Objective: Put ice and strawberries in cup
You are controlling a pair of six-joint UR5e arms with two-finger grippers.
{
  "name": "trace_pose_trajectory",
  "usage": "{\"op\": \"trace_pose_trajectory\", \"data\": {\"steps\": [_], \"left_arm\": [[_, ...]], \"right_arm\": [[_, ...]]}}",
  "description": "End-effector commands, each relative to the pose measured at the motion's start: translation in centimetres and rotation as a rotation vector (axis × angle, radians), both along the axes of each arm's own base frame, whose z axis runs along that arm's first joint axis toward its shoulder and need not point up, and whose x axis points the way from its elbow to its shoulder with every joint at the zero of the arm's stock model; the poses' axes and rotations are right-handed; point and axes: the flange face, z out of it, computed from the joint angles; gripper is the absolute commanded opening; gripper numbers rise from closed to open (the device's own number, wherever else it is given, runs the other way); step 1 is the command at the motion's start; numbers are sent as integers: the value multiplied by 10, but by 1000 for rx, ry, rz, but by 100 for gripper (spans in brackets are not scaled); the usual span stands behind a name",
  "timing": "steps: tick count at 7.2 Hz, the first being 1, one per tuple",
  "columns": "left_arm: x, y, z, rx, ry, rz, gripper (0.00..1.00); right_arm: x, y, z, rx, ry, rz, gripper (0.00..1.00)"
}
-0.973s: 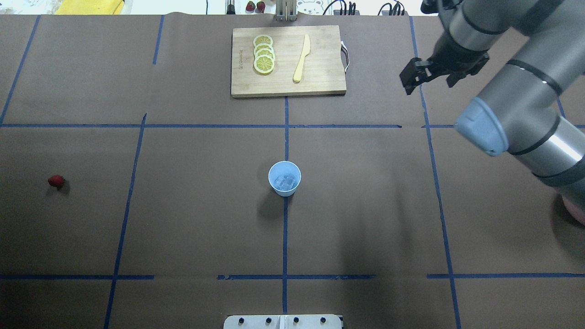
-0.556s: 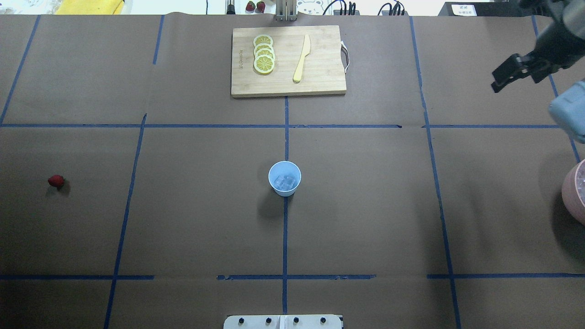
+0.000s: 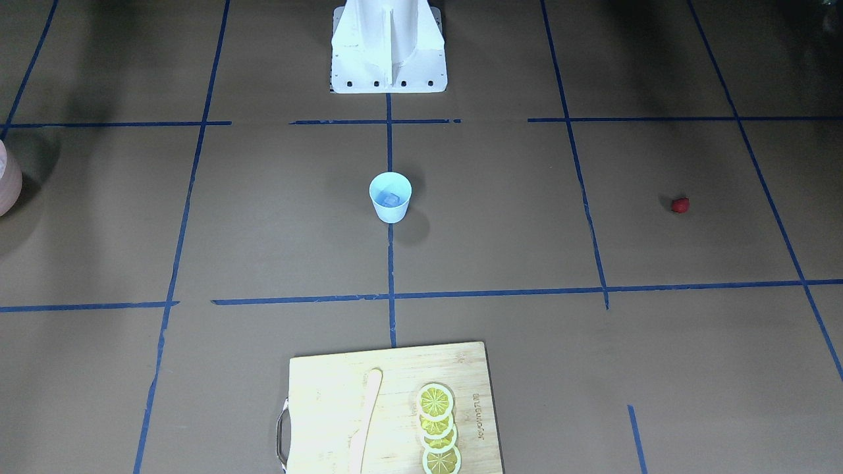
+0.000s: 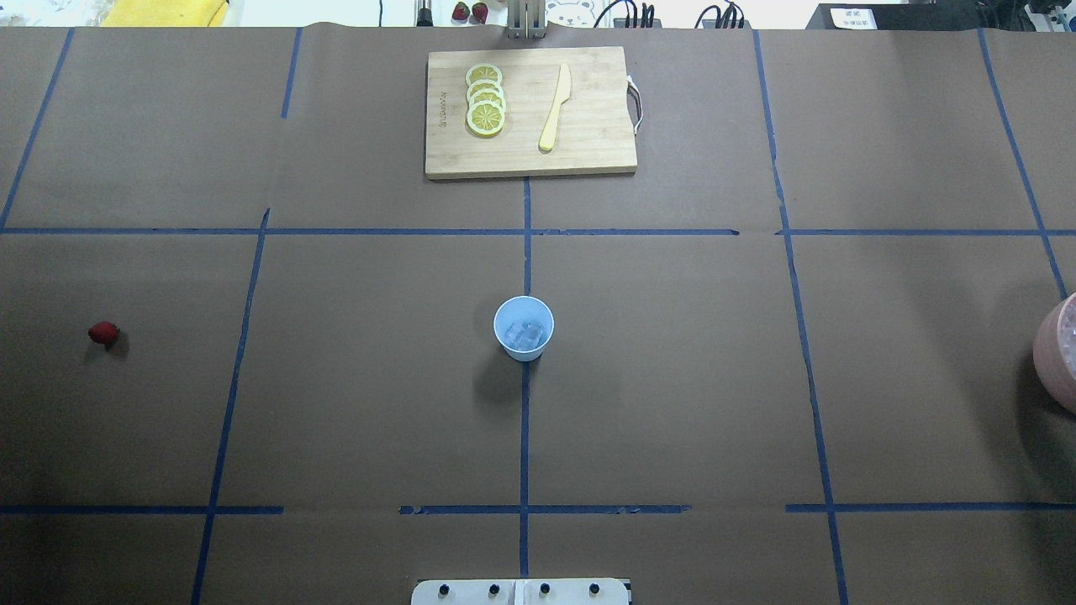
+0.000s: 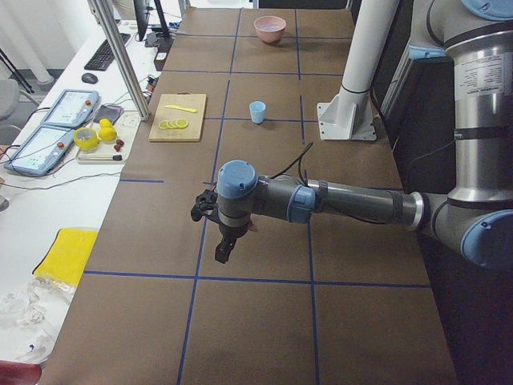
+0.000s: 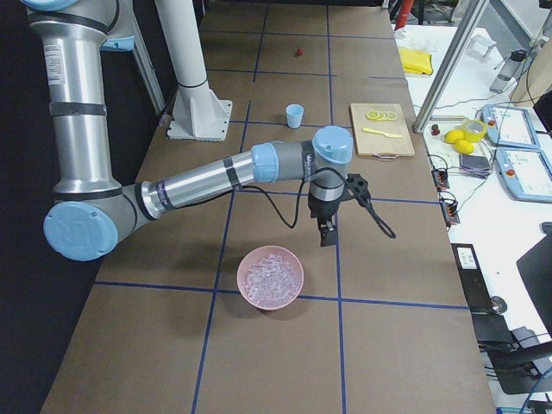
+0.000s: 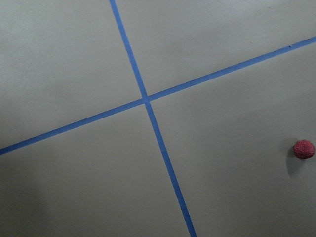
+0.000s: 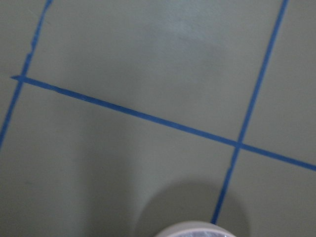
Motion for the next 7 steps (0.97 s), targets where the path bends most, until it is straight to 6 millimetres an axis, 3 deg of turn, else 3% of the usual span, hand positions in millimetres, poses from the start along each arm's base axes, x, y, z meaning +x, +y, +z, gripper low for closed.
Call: {"op": "trace_pose_trajectory", "data": {"steps": [1, 2, 3, 4, 5, 7], "left_arm": [[16, -1, -2, -3, 6, 33, 100], [17, -2, -5, -53, 17, -23, 100], [17, -3, -9, -81, 30, -78, 100], [31, -4, -14, -103, 47, -116, 100], [50, -1, -16, -124, 68, -161, 100], [111, 8, -19, -174, 76, -209, 100]], "right_arm": [[43, 79, 75, -111, 3, 32, 99], [44, 112, 101, -156, -3, 36, 99], [43, 123, 109, -139, -6, 57, 99], [43, 122, 103, -152, -4, 98, 99], [43, 121, 104, -153, -6, 100, 99], [43, 121, 103, -152, -6, 100, 99]]}}
